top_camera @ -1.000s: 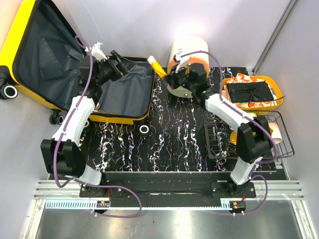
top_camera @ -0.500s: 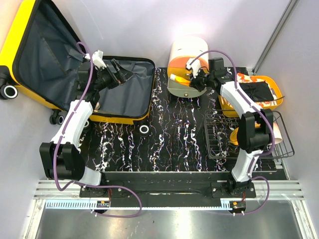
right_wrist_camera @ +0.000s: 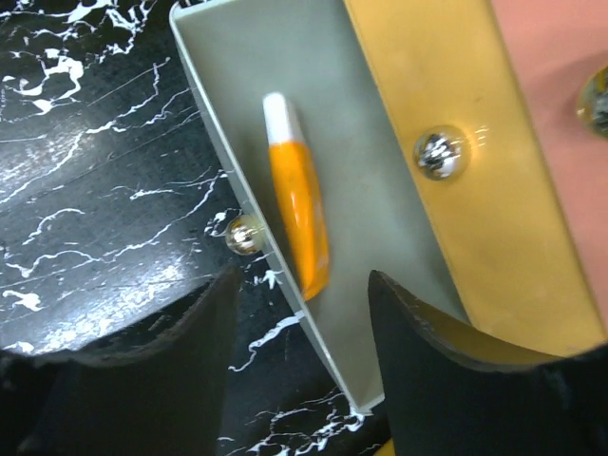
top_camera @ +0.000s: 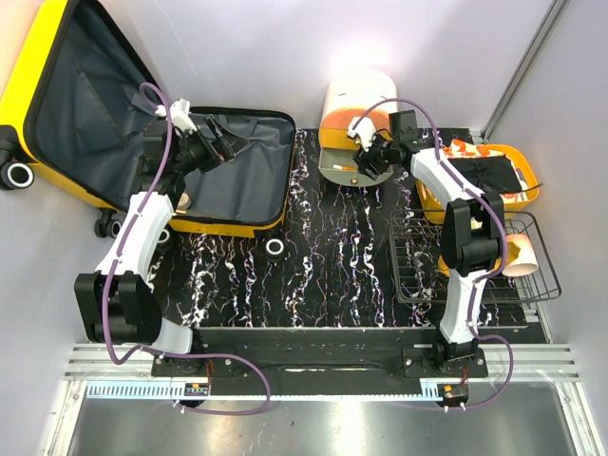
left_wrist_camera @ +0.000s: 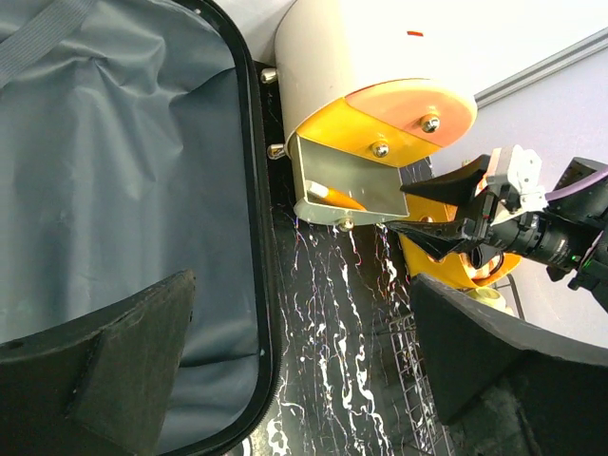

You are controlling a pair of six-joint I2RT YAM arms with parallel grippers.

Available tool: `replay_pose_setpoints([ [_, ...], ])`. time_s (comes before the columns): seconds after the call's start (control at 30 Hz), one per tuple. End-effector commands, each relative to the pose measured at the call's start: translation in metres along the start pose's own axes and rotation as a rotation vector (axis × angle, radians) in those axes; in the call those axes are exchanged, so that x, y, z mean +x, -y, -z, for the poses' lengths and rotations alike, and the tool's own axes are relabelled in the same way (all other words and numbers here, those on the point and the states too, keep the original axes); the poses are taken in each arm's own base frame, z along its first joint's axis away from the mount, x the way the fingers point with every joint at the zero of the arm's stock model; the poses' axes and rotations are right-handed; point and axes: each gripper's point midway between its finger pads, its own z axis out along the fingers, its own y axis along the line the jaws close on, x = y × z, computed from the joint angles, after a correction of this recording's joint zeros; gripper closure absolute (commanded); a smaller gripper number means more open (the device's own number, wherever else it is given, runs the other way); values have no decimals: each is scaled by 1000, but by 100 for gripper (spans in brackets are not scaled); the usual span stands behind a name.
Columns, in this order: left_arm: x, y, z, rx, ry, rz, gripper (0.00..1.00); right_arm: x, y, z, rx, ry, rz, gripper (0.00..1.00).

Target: Open, take out, and arrange the luggage

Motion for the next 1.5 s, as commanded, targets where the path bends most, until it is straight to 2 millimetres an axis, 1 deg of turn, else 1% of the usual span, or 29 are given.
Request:
replay_pose_setpoints([
  [0.0, -12, 19, 12, 57, 37, -50, 1, -31, 21, 18, 77, 50, 47, 31],
  [0.07, -12, 19, 12, 57, 34, -53, 1, -41, 17, 30, 76, 78, 36, 30],
  [0.1, -11, 18, 13, 54, 33, -60, 1, -40, 9, 31, 53, 87, 15, 30],
  [0.13, -11, 17, 13, 54, 30, -63, 1, -48, 6, 39, 47, 108, 11, 31],
  [0.17, -11, 16, 14, 53, 32, -67, 1, -49, 1, 42, 36, 120, 0, 32],
  [0.23, -9, 13, 14, 45, 26, -81, 1, -49, -13, 41, 9, 133, -34, 40],
  [0.3, -8, 10, 14, 37, 23, -92, 1, -40, -23, 34, 2, 116, -49, 45],
  [0.33, -8, 9, 15, 33, 22, -94, 1, -38, -26, 31, 2, 112, -51, 49],
  [0.37, -7, 7, 15, 29, 19, -94, 1, -33, -38, 23, -15, 99, -57, 51],
  [0.4, -7, 7, 15, 33, 17, -110, 1, -34, -35, 20, 10, 105, -63, 52],
  [0.43, -6, 5, 14, 29, 11, -117, 1, -30, -38, 14, 8, 97, -68, 58],
  [0.47, -6, 5, 14, 27, 8, -126, 1, -26, -44, 7, 3, 87, -73, 60],
  [0.5, -17, -2, 17, 9, 30, -132, 1, -26, -41, 3, 24, 89, -82, 61],
  [0.53, -19, -8, 17, 1, 26, -123, 1, -19, -43, -5, 24, 76, -91, 62],
  [0.63, -27, -17, 19, -16, 32, -102, 1, -11, -35, -18, 76, 67, -89, 65],
  [0.73, -31, -23, 23, -29, 41, -96, 1, -8, -14, -26, 199, 85, -63, 68],
  [0.77, -31, -25, 23, -34, 42, -101, 1, -15, 3, -26, 284, 128, -40, 68],
  [0.83, -31, -28, 25, -44, 42, -105, 1, -15, 10, -31, 322, 149, -20, 68],
  [0.87, -30, -30, 25, -48, 42, -107, 1, -19, 17, -32, 360, 178, 6, 68],
  [0.93, -30, -33, 25, -59, 38, -104, 1, -14, 23, -41, 391, 190, 18, 68],
  [0.97, -31, -33, 25, -58, 37, -108, 1, -22, 31, -41, 431, 219, 31, 68],
  [1.03, -30, -33, 25, -60, 33, -105, 1, -20, 37, -46, 464, 233, 35, 67],
  [1.07, -31, -33, 25, -60, 34, -109, 1, -27, 44, -44, 504, 269, 47, 67],
  [1.13, -29, -35, 24, -67, 29, -105, 1, -22, 45, -51, 519, 276, 64, 66],
  [1.17, -30, -35, 25, -69, 32, -109, 1, -27, 50, -49, 547, 298, 93, 66],
  [1.2, -29, -36, 24, -71, 28, -108, 1, -21, 50, -55, 552, 293, 106, 65],
  [1.33, -28, -37, 24, -75, 25, -111, 1, -18, 53, -60, 605, 313, 132, 65],
  [1.4, -30, -37, 25, -80, 29, -117, 1, -23, 53, -56, 611, 332, 130, 65],
  [1.47, -30, -37, 26, -80, 28, -122, 1, -23, 46, -54, 588, 344, 101, 65],
])
